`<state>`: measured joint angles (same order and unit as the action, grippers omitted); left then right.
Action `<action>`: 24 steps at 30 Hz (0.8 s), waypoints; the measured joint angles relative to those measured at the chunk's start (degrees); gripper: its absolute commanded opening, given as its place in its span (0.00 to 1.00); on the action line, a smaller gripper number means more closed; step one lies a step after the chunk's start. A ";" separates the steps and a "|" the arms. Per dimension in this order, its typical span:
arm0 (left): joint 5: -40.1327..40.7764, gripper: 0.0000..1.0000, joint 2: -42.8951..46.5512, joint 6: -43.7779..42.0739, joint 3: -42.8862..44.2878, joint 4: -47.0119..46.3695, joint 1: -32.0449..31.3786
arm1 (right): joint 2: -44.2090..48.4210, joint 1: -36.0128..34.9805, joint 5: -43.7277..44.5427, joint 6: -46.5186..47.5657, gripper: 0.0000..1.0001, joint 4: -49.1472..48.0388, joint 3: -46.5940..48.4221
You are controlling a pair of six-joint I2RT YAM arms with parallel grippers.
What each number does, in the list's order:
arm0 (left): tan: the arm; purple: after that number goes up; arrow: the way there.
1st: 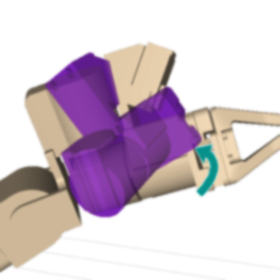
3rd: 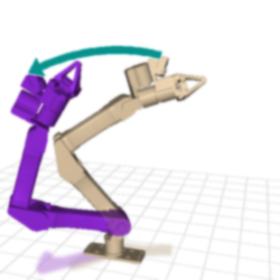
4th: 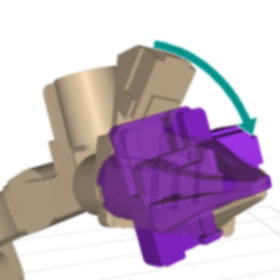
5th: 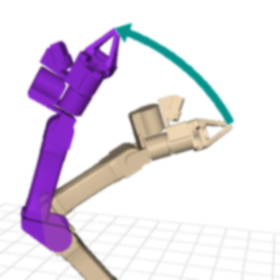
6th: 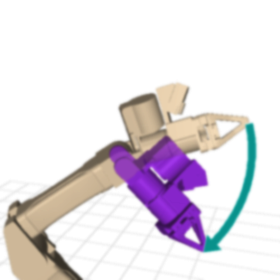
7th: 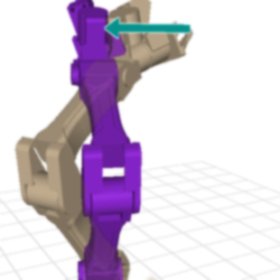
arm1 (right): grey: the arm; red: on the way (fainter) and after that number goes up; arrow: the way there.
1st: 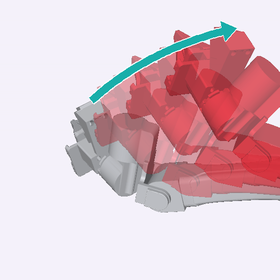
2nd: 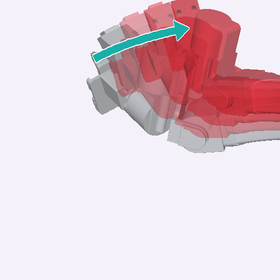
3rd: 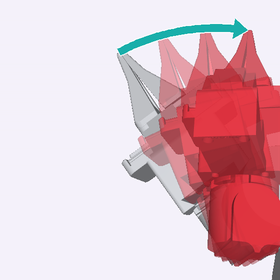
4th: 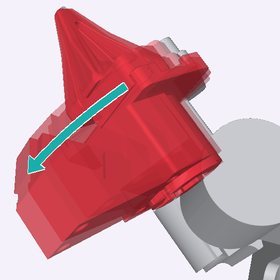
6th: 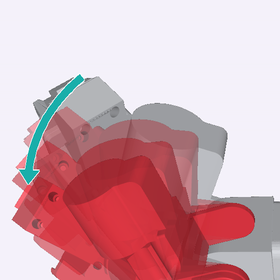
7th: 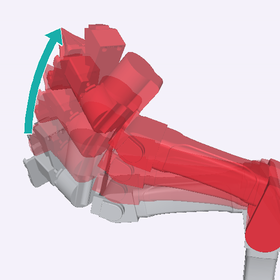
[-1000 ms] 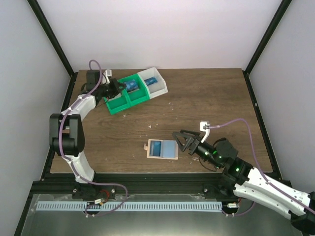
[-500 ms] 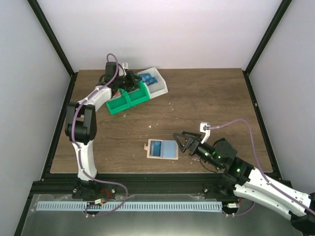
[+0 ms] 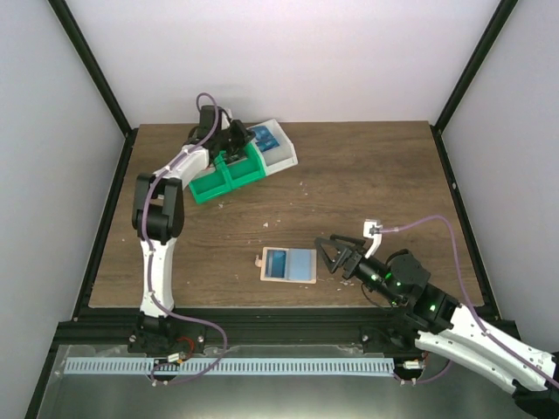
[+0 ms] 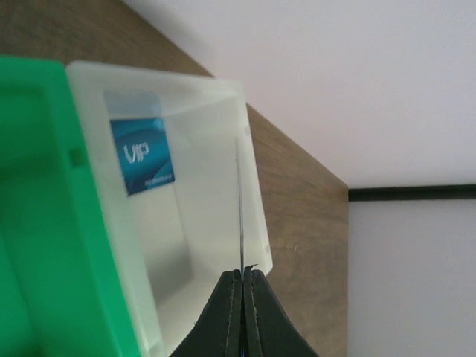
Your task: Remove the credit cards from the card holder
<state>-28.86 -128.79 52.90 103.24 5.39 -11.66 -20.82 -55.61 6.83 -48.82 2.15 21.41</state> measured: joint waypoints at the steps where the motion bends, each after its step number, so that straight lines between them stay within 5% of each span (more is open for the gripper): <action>1: 0.59 0.00 -0.83 0.13 1.42 0.31 -0.09 | 0.59 0.00 0.28 0.09 1.00 0.31 0.02; 10: 2.27 0.00 -9.94 2.03 14.05 3.78 -0.66 | 2.89 -0.02 2.25 0.44 1.00 2.62 0.37; 24: 4.26 0.00 -13.57 3.56 16.79 5.77 -1.53 | 2.89 0.00 3.61 1.46 1.00 2.80 0.42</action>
<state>-24.60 -142.37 56.47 120.03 11.16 -13.19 -17.93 -55.61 10.44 -47.35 4.95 21.82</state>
